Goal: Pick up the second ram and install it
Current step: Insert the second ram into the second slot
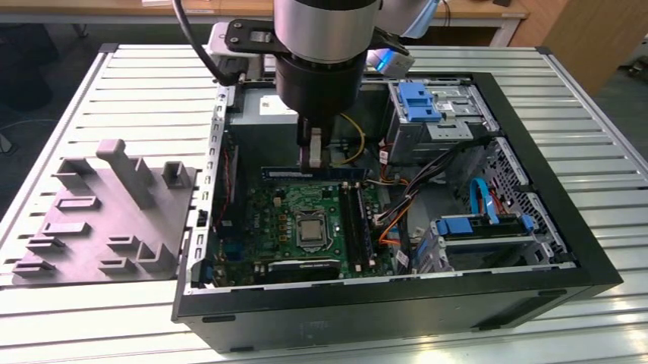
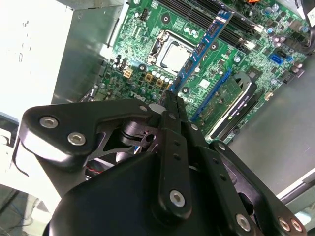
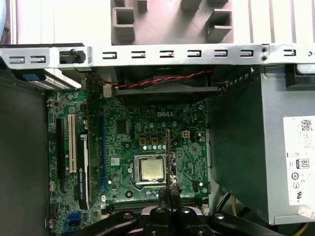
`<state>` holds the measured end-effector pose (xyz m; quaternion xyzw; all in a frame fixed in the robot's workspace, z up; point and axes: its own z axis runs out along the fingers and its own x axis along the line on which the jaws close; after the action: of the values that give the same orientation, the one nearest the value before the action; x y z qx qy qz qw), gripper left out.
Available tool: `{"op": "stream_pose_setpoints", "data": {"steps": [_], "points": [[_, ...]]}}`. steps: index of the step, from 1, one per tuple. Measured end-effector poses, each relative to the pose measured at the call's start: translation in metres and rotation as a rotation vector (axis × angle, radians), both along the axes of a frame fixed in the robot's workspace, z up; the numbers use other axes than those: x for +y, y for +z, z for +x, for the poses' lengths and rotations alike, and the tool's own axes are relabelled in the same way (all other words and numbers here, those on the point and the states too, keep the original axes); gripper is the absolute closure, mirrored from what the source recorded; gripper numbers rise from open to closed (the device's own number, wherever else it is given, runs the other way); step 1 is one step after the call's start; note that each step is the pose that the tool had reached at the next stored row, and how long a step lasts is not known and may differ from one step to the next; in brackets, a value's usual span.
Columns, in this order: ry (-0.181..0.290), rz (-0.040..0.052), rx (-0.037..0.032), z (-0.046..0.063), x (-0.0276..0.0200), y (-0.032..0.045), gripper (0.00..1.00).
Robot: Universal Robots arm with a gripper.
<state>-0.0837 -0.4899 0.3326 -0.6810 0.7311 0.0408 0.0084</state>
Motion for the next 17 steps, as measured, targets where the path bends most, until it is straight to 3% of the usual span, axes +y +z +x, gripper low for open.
{"op": "stream_pose_setpoints", "data": {"steps": [10, 17], "points": [[-0.118, 0.0, 0.0, 0.0, 0.0, -0.0004, 0.89], [-0.159, -0.0002, 0.0, 0.0, 0.0, -0.0004, 0.89]]}}
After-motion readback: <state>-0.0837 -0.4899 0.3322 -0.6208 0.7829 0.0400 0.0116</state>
